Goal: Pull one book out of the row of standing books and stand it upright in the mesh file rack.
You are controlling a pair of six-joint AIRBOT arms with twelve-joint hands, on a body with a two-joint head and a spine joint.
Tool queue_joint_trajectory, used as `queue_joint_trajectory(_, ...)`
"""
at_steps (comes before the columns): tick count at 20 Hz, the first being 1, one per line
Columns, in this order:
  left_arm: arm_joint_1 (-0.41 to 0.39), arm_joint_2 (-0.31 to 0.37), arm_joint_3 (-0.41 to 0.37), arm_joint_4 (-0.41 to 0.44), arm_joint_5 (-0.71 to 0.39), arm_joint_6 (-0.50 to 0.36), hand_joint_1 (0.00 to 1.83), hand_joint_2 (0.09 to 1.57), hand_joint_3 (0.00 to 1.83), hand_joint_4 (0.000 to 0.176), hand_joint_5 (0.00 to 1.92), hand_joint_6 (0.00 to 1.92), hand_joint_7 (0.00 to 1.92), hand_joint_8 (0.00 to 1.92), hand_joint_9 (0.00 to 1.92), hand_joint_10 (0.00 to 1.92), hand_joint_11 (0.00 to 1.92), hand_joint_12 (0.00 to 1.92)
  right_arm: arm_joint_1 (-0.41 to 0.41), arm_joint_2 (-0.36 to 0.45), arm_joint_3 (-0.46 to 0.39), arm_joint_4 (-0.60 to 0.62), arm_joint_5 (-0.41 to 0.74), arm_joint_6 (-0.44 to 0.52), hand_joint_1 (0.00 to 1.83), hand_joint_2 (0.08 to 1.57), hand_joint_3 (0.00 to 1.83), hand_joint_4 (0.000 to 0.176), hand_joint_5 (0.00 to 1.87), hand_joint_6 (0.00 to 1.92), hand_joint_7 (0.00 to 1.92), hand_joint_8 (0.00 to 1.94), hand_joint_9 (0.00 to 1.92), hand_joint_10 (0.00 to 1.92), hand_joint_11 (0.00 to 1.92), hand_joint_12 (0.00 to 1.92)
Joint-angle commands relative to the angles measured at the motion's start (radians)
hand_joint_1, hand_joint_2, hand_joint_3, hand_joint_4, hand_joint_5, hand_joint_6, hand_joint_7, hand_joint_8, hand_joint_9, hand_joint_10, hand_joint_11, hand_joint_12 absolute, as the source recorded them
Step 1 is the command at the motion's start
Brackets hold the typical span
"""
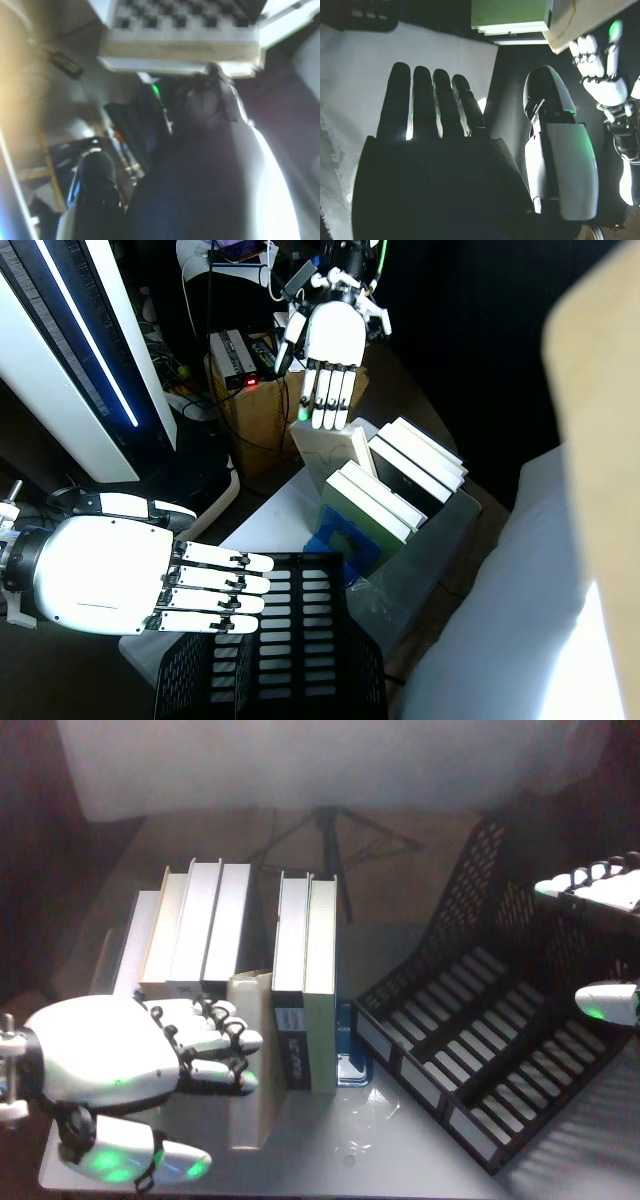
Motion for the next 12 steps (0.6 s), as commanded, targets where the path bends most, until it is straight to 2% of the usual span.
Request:
queue_joint_trajectory(1,0.003,0.021,-0.008,-0.037,-0.129,0.005,0.0,1.36,0.01,0.0,0.24,0.0,0.0,0.0,0.0,0.0,0.0,0.0,0.004,0.008,0.001,0.014,0.115,0.008,0.45,1.28,0.0,0.0,0.0,0.0,0.0,0.0,0.0,0.0,0.0,0.0)
queue_joint_trajectory(3,0.009,0.042,-0.017,-0.093,-0.182,0.03,0.0,1.38,0.02,0.0,0.17,0.0,0.0,0.0,0.0,0.0,0.0,0.0,0.004,0.016,-0.007,0.011,0.125,0.008,0.42,1.28,0.0,0.0,0.0,0.0,0.0,0.0,0.0,0.0,0.0,0.0)
queue_joint_trajectory(4,0.015,0.055,-0.021,-0.134,-0.219,0.048,0.0,1.39,0.02,0.007,0.12,0.0,0.0,0.0,0.0,0.0,0.0,0.0,0.004,0.025,-0.015,0.003,0.131,0.008,0.41,1.28,0.0,0.0,0.0,0.0,0.0,0.0,0.0,0.0,0.0,0.0)
queue_joint_trajectory(6,0.031,0.079,-0.031,-0.238,-0.282,0.121,0.0,1.4,0.02,0.011,0.1,0.0,0.0,0.0,0.0,0.0,0.0,0.0,0.014,0.039,-0.032,-0.023,0.142,0.004,0.42,1.27,0.0,0.0,0.0,0.0,0.0,0.0,0.0,0.0,0.0,0.0)
queue_joint_trajectory(7,0.049,0.089,-0.029,-0.33,-0.321,0.176,0.0,1.4,0.02,0.026,0.05,0.0,0.0,0.0,0.0,0.0,0.0,0.0,0.026,0.044,-0.042,-0.046,0.137,-0.009,0.44,1.27,0.0,0.0,0.0,0.0,0.0,0.0,0.0,0.0,0.0,0.0)
queue_joint_trajectory(8,0.063,0.094,-0.025,-0.382,-0.344,0.204,0.0,1.41,0.02,0.021,0.02,0.0,0.0,0.0,0.0,0.0,0.0,0.0,0.029,0.044,-0.045,-0.073,0.128,-0.01,0.5,1.26,0.0,0.0,0.0,0.0,0.0,0.0,0.0,0.0,0.0,0.0)
queue_joint_trajectory(9,0.078,0.096,-0.018,-0.446,-0.367,0.234,0.0,1.4,0.02,0.006,0.02,0.0,0.0,0.0,0.0,0.0,0.0,0.0,0.045,0.042,-0.049,-0.108,0.113,-0.01,0.54,1.24,0.0,0.0,0.0,0.0,0.0,0.0,0.0,0.0,0.0,0.0)
queue_joint_trajectory(10,0.084,0.096,-0.011,-0.476,-0.378,0.246,0.02,1.4,0.01,0.033,0.0,0.0,0.0,0.0,0.0,0.0,0.02,0.01,0.06,0.041,-0.052,-0.136,0.099,-0.01,0.54,1.22,0.0,0.0,0.0,0.0,0.0,0.0,0.0,0.0,0.0,0.0)
queue_joint_trajectory(11,0.093,0.096,-0.003,-0.527,-0.39,0.268,0.18,1.39,0.0,0.024,0.0,0.0,0.0,0.0,0.0,0.0,0.03,0.02,0.091,0.036,-0.056,-0.182,0.075,-0.01,0.56,1.18,0.0,0.0,0.0,0.0,0.0,0.0,0.0,0.0,0.0,0.0)
queue_joint_trajectory(12,0.101,0.096,0.006,-0.57,-0.399,0.283,0.18,1.39,0.0,0.024,0.0,0.0,0.0,0.0,0.0,0.0,0.03,0.02,0.121,0.028,-0.056,-0.226,0.047,-0.009,0.56,1.18,0.0,0.0,0.0,0.0,0.0,0.0,0.0,0.0,0.0,0.0)
